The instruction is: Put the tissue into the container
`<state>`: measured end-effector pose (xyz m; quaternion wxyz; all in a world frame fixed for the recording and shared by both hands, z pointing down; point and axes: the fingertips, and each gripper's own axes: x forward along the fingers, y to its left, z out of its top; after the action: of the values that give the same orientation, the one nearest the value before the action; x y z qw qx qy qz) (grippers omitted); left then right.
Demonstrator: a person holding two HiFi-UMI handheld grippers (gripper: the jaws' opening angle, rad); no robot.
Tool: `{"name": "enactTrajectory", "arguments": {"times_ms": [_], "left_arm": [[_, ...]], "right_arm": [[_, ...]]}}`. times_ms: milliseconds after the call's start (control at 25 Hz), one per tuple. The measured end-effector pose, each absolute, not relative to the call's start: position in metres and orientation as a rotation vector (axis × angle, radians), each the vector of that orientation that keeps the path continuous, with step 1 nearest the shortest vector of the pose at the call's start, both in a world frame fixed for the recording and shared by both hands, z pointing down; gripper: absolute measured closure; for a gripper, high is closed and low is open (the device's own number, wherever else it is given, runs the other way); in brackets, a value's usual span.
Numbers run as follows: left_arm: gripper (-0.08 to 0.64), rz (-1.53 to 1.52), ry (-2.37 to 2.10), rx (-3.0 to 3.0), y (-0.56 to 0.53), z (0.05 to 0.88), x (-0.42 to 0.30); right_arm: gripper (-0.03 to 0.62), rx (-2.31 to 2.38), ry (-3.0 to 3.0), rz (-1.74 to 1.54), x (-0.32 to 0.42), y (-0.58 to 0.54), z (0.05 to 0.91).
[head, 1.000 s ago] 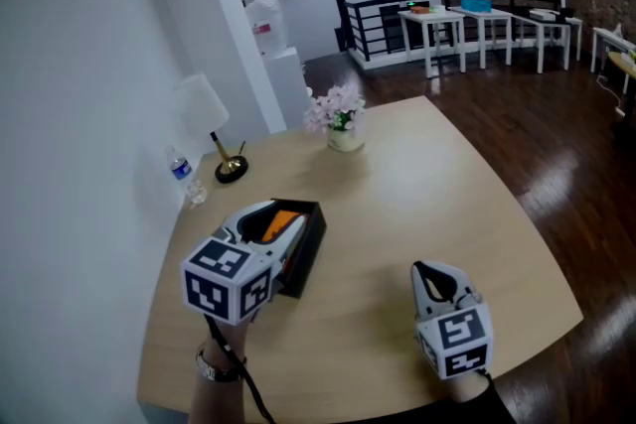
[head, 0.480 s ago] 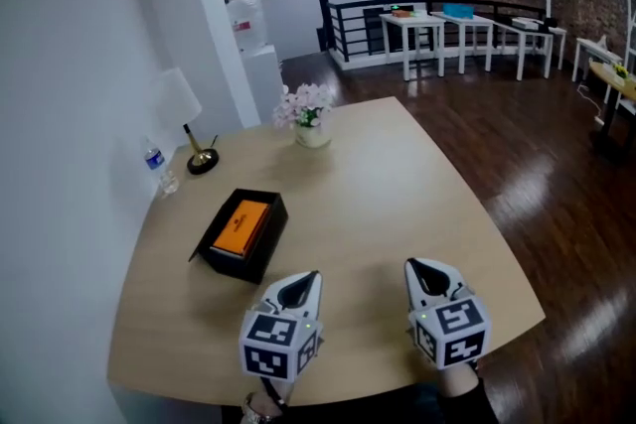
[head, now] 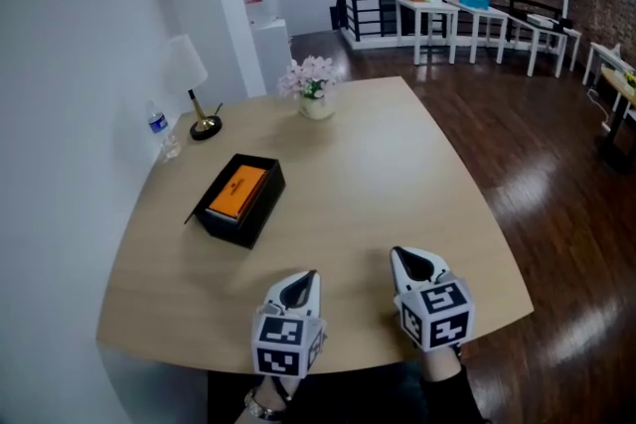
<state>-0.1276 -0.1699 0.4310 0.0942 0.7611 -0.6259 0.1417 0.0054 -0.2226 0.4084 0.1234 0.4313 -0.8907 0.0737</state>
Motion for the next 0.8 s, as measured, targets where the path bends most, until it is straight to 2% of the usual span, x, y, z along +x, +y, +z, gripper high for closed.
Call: {"name": "enactTrajectory", "arguments": {"times_ms": [800], "left_arm": [[0.557,0.406,-1.887,2.23,-0.172,0.436,-0.144]], "right_arm": [[0.592,1.217,-2.595,0.218,-0.003,-0.216,0.421]]}}
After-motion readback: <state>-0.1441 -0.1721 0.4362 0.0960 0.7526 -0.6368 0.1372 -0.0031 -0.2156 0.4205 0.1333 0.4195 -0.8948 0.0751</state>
